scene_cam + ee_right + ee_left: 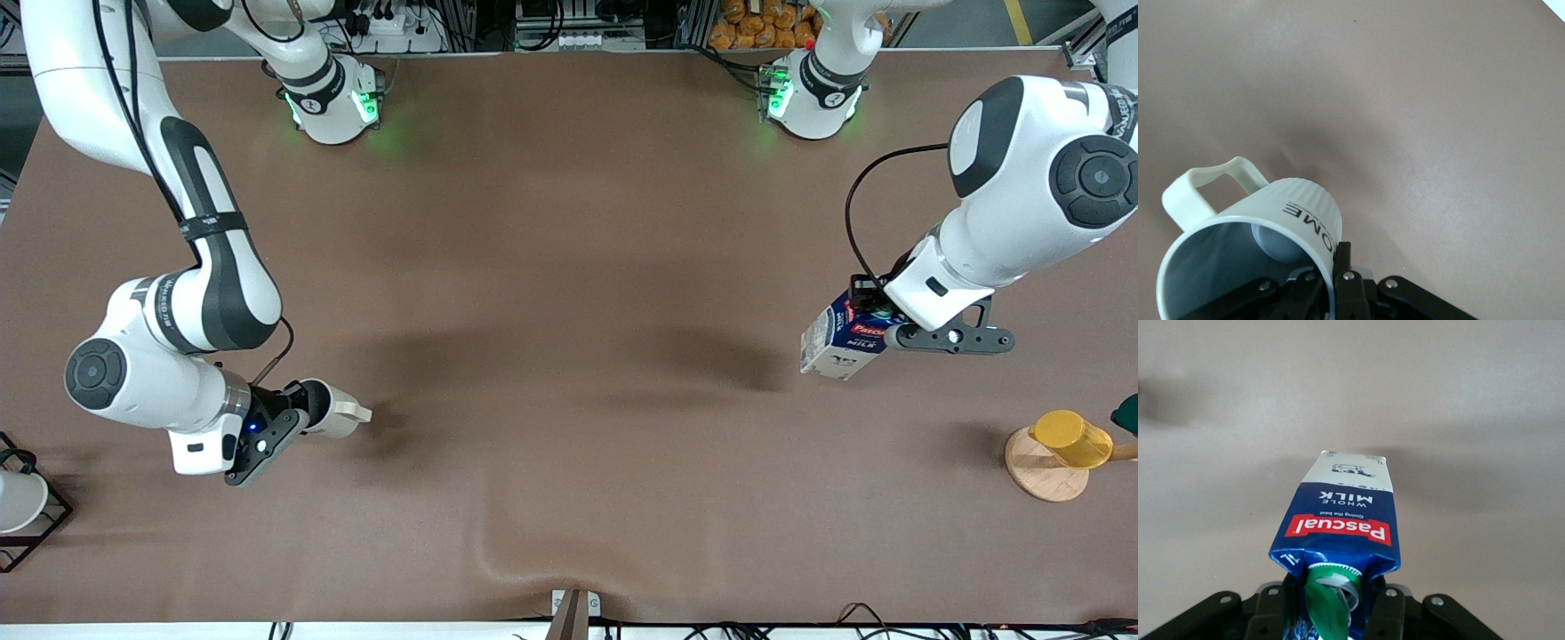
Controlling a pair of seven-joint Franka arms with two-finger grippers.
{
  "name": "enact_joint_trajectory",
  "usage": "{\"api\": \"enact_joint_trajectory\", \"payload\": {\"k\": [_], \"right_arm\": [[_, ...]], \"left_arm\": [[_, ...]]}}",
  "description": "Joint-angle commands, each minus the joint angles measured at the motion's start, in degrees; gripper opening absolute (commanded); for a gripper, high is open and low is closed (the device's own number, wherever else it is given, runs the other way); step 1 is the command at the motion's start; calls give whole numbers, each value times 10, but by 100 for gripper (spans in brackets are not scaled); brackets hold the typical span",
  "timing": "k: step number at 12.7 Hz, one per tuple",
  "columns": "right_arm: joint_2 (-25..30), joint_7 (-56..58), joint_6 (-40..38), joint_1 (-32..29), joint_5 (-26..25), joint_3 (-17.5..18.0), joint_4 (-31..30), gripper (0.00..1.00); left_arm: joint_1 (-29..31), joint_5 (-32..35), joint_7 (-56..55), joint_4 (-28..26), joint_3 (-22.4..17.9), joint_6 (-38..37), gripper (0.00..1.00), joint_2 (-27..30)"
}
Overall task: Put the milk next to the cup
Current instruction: 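Lift the milk carton with the left gripper toward the table middle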
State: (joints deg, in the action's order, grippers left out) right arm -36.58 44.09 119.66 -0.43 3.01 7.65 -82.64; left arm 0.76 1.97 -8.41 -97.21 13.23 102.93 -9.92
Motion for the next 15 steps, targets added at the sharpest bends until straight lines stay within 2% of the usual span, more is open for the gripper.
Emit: {"api": "enact_joint_trajectory", "payload": {"k": [1,5,8,10,15], "right_arm": [[4,-4,-7,-6,5,4,2,0],[4,-5,-7,-6,6,4,1,0],[4,-61,-10,-4,6,5,1,0],[5,-76,-23,-3,6,5,1,0],[6,-120,-38,-2,6,5,2,0]], "left_arm": [[2,8,1,4,7,-12,37,5],[1,9,1,4,7,-12,38,6],[-5,7,0,15,10,-12,37,5],[-29,2,-18,25,19,-12,37,3],[-120,-10,-150,63,28,-12,37,-37]]}}
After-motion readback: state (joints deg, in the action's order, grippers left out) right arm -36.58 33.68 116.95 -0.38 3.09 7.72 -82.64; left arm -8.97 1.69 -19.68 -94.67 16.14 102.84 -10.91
